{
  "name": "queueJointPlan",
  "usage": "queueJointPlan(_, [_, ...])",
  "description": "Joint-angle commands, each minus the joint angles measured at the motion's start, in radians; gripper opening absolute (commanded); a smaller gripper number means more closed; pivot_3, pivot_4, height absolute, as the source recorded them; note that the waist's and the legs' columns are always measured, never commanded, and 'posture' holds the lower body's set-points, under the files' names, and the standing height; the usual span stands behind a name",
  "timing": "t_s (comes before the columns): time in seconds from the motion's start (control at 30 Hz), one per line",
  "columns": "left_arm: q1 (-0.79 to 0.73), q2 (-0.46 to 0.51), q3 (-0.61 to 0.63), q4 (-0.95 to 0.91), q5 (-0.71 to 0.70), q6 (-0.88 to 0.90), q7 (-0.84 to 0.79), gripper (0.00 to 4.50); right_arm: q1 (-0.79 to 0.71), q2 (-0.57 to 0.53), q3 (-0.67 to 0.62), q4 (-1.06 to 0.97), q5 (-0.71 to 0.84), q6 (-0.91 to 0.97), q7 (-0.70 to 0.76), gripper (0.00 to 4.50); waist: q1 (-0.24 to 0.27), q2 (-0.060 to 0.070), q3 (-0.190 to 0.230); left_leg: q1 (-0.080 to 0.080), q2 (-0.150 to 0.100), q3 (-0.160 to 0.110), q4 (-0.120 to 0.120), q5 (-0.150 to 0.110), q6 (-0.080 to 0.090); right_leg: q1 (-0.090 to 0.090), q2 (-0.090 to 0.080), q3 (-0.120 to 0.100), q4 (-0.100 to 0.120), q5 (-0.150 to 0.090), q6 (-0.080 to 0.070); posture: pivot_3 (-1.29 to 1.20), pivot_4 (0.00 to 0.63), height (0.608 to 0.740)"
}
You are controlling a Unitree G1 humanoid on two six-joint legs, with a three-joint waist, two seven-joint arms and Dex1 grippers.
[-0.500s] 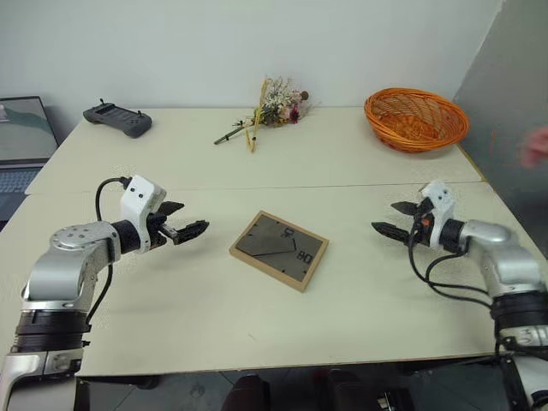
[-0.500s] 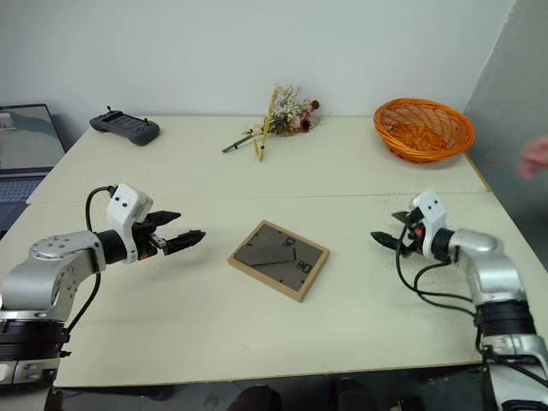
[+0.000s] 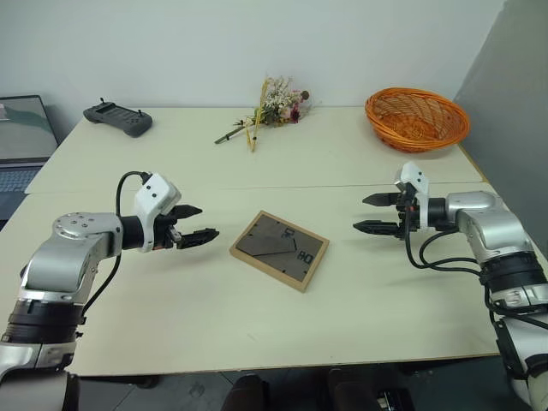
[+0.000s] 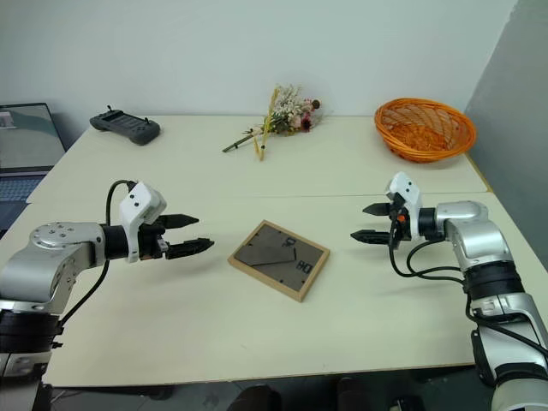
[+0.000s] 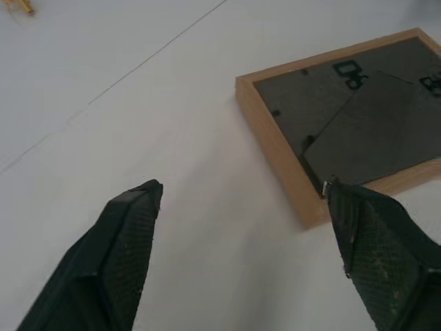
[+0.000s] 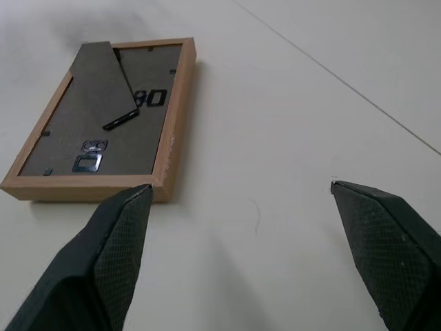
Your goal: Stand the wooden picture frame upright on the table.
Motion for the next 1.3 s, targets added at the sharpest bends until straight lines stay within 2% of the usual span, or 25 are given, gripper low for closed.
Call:
queueJointPlan(0.03, [0.021, 0.031, 0.026, -0.084, -0.033, 0.013, -0.034, 2.96, -0.083, 0.024, 0.018, 0.086, -0.045, -0.077, 0.035, 3.23, -0.006, 0.0, 0.0, 0.0, 0.0, 0.0, 0.0, 0.0, 0.0, 0.0, 0.0, 0.0, 0.0, 0.0, 0.0, 0.0, 0.15, 0.74])
queueJointPlan(0.17, [0.055, 0.008, 0.011, -0.109, -0.029, 0.008, -0.012, 2.13, -0.135, 0.074, 0.043, 0.213, -0.117, -0.173, -0.017, 2.29, -0.007, 0.0, 0.0, 0.0, 0.0, 0.0, 0.0, 0.0, 0.0, 0.0, 0.0, 0.0, 0.0, 0.0, 0.0, 0.0, 0.15, 0.74])
queueJointPlan(0.27, [0.079, -0.041, -0.012, -0.104, 0.001, -0.027, 0.036, 1.36, -0.143, 0.124, 0.049, 0.278, -0.163, -0.231, -0.086, 1.41, -0.007, 0.0, 0.0, 0.0, 0.0, 0.0, 0.0, 0.0, 0.0, 0.0, 0.0, -0.001, 0.0, 0.0, 0.0, 0.0, 0.15, 0.74])
queueJointPlan(0.43, [0.117, -0.115, -0.04, -0.106, 0.021, -0.057, 0.086, 0.18, -0.114, 0.186, 0.061, 0.298, -0.212, -0.287, -0.154, 0.07, -0.009, 0.0, 0.0, 0.0, 0.0, 0.0, 0.0, 0.0, 0.0, 0.0, 0.0, 0.0, 0.001, 0.0, 0.0, 0.0, 0.15, 0.74])
queueJointPlan(0.47, [0.124, -0.126, -0.051, -0.111, 0.027, -0.06, 0.089, 0.01, -0.104, 0.195, 0.067, 0.287, -0.217, -0.292, -0.158, 0.0, -0.009, 0.0, 0.0, 0.0, 0.0, 0.0, 0.0, 0.0, 0.0, 0.0, 0.0, 0.0, 0.001, 0.0, 0.0, 0.0, 0.15, 0.74])
queueJointPlan(0.6, [0.124, -0.166, -0.098, -0.102, 0.058, -0.08, 0.107, 0.01, -0.058, 0.214, 0.089, 0.229, -0.241, -0.317, -0.155, 0.0, -0.007, 0.0, 0.0, 0.0, 0.0, 0.0, 0.0, 0.0, 0.0, 0.0, -0.001, 0.0, 0.001, 0.0, 0.0, 0.0, 0.15, 0.74])
queueJointPlan(0.7, [0.103, -0.194, -0.15, -0.06, 0.102, -0.101, 0.122, 0.01, 0.002, 0.209, 0.121, 0.115, -0.241, -0.303, -0.103, 0.0, -0.002, 0.001, 0.0, 0.0, 0.0, 0.0, 0.0, 0.0, 0.0, 0.0, -0.001, 0.0, 0.001, 0.0, 0.0, 0.0, 0.15, 0.74])
queueJointPlan(0.87, [0.024, -0.255, -0.199, 0.07, 0.172, -0.171, 0.14, 0.01, 0.084, 0.204, 0.15, -0.035, -0.244, -0.269, -0.081, 0.0, 0.019, 0.003, -0.002, 0.002, -0.002, -0.001, 0.001, 0.0, 0.0, 0.002, -0.002, -0.002, 0.002, 0.0, 0.0, 0.0, 0.15, 0.74])
queueJointPlan(1.17, [-0.176, -0.346, -0.244, 0.338, 0.26, -0.299, 0.13, 0.01, 0.167, 0.206, 0.166, -0.259, -0.218, -0.135, -0.06, 0.0, 0.017, 0.003, -0.002, 0.002, -0.001, -0.004, 0.002, 0.0, 0.0, 0.005, -0.002, -0.008, 0.001, 0.0, 0.0, 0.0, 0.15, 0.74])
queueJointPlan(1.3, [-0.201, -0.354, -0.242, 0.372, 0.273, -0.31, 0.108, 0.01, 0.191, 0.197, 0.166, -0.285, -0.229, -0.125, -0.071, 0.0, 0.015, 0.003, -0.002, 0.001, -0.001, -0.005, 0.002, 0.0, 0.0, 0.005, -0.002, -0.009, 0.001, 0.0, 0.0, 0.0, 0.15, 0.74])
